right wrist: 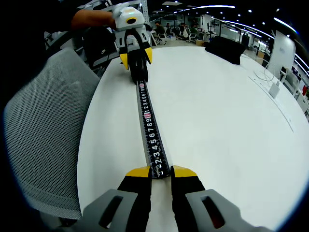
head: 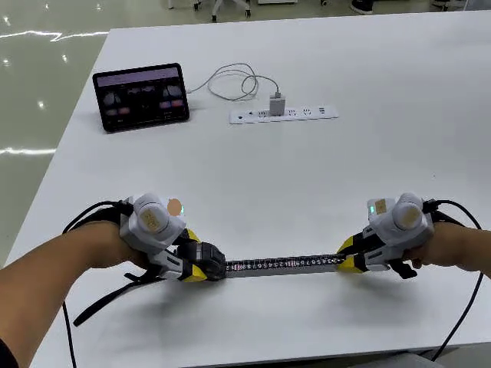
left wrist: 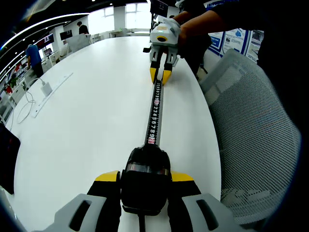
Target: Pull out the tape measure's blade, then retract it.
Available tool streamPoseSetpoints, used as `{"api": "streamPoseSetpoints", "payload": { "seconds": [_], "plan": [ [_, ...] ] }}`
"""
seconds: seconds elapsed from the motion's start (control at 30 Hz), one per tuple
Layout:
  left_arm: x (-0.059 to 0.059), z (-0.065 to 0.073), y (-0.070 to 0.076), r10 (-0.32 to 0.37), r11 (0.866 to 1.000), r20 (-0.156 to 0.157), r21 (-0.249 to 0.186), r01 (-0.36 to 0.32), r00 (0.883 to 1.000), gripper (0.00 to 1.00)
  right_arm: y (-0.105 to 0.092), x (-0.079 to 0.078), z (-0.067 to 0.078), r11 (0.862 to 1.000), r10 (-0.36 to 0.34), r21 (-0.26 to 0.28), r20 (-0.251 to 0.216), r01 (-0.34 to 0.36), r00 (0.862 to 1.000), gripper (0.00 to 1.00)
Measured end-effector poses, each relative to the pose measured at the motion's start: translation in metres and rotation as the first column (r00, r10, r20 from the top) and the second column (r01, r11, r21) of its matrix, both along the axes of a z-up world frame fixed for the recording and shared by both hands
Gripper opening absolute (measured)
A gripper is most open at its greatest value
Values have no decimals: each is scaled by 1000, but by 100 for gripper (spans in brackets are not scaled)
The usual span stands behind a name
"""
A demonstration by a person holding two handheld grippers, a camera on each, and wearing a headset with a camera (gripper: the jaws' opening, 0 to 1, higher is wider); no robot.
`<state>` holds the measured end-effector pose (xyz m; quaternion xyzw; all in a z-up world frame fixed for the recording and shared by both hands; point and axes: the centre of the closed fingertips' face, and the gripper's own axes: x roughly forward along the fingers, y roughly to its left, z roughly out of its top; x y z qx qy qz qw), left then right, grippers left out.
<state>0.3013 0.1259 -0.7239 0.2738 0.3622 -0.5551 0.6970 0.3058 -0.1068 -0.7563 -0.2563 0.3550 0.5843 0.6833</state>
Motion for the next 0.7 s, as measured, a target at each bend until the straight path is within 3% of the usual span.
{"api": "streamPoseSetpoints", "payload": {
  "seconds": [0.7],
  "plan": [
    [0,0,0,1,1000,1,-1,-1,1000,33,-13,-3,4,1000,-13,-6,-2,13,1000,10]
  ]
}}
